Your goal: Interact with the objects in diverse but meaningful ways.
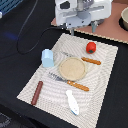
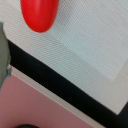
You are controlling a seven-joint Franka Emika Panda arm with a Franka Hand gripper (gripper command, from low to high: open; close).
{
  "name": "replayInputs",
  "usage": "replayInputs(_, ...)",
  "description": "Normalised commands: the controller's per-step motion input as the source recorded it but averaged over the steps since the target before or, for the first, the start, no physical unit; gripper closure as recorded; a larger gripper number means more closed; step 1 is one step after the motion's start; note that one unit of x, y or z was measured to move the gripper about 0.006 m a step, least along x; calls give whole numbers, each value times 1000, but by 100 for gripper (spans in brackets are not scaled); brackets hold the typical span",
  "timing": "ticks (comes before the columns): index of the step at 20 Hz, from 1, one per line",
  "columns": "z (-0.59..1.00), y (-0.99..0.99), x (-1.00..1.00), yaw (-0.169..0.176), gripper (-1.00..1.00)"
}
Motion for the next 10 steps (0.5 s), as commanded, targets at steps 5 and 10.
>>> replayInputs(5, 2, 137, 863, -65, -100)
replayInputs(10, -90, 46, 666, -35, -100)
